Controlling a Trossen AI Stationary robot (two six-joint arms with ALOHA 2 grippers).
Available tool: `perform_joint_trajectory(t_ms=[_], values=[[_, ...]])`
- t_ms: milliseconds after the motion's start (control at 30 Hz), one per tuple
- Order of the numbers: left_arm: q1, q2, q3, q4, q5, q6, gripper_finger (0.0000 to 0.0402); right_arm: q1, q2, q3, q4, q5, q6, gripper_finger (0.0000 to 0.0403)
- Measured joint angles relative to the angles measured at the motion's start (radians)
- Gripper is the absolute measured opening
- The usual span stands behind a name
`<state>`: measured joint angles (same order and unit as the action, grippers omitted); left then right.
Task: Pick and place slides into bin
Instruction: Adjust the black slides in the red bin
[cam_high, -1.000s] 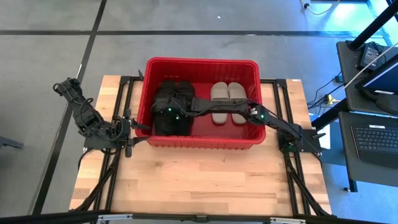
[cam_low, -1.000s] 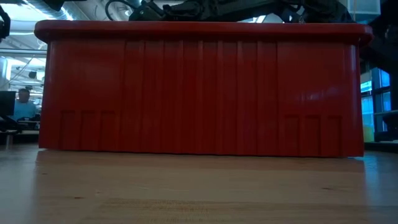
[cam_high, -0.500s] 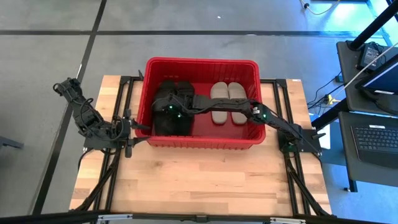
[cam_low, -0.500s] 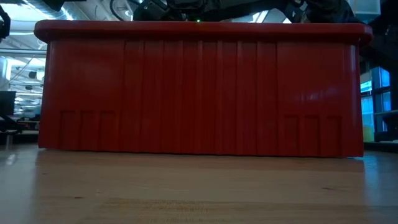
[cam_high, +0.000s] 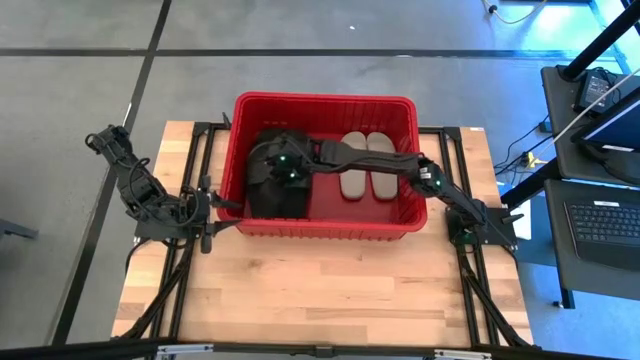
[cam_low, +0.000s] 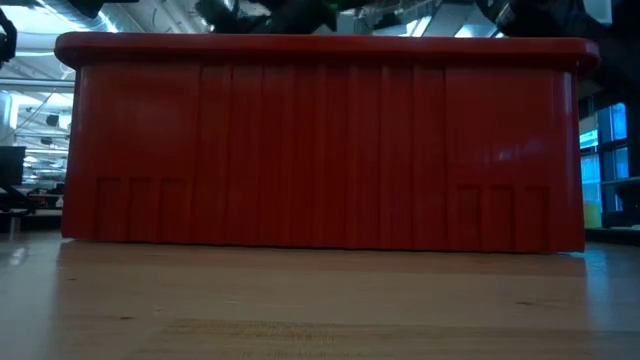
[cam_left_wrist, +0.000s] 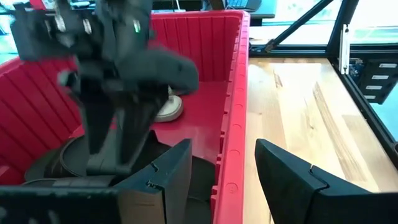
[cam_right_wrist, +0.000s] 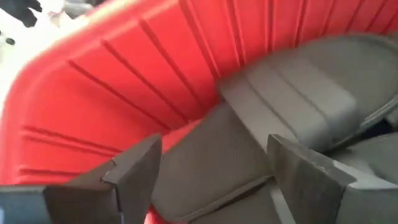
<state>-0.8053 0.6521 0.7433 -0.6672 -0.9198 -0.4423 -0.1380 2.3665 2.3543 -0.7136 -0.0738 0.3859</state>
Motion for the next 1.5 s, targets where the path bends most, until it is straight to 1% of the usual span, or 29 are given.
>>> perform_joint_trajectory(t_ms=[167, 233, 300, 367, 533, 667, 867, 900, 1000, 1067, 1200, 1300, 1400, 1500], values=[[0.000, 0.000, 0.000, -0.001, 0.061, 0.000, 0.0171, -0.014, -0.068, 0.000, -0.008, -0.003, -0.033, 0.0292], [-0.001, 0.000, 0.000, 0.000, 0.068, -0.010, 0.0171, -0.017, -0.108, 0.000, -0.009, 0.004, -0.058, 0.0292], [-0.001, -0.003, 0.000, 0.000, 0.061, -0.041, 0.0171, -0.017, -0.157, 0.001, -0.021, 0.033, -0.088, 0.0292], [0.000, -0.013, 0.000, 0.001, 0.038, -0.090, 0.0171, -0.011, -0.203, 0.002, -0.043, 0.088, -0.135, 0.0292], [0.000, -0.062, 0.000, -0.006, 0.006, -0.215, 0.0171, 0.029, -0.323, 0.002, -0.205, 0.243, -0.240, 0.0292], [0.000, -0.099, 0.000, -0.006, 0.004, -0.258, 0.0171, 0.075, -0.395, 0.002, -0.346, 0.321, -0.237, 0.0292], [0.001, -0.116, 0.000, -0.006, -0.008, -0.282, 0.0171, 0.161, -0.452, -0.012, -0.508, 0.459, -0.197, 0.0292], [0.002, -0.116, 0.000, -0.006, -0.010, -0.288, 0.0171, 0.175, -0.460, -0.023, -0.543, 0.470, -0.181, 0.0292], [0.005, -0.116, 0.000, -0.006, -0.009, -0.289, 0.0171, 0.217, -0.498, -0.067, -0.573, 0.473, -0.147, 0.0292], [0.005, -0.116, 0.000, -0.006, -0.010, -0.289, 0.0171, 0.246, -0.540, -0.123, -0.561, 0.474, -0.143, 0.0292], [0.005, -0.116, 0.000, -0.006, -0.011, -0.289, 0.0171, 0.296, -0.649, -0.297, -0.435, 0.473, -0.150, 0.0292], [0.005, -0.116, 0.000, -0.006, -0.019, -0.289, 0.0171, 0.318, -0.760, -0.476, -0.274, 0.464, -0.175, 0.0292], [0.005, -0.116, 0.000, -0.006, -0.062, -0.284, 0.0171, 0.327, -0.892, -0.668, -0.118, 0.437, -0.179, 0.0292], [0.014, -0.116, 0.000, -0.007, -0.081, -0.283, 0.0171, 0.327, -1.033, -0.858, -0.008, 0.420, -0.178, 0.0292]])
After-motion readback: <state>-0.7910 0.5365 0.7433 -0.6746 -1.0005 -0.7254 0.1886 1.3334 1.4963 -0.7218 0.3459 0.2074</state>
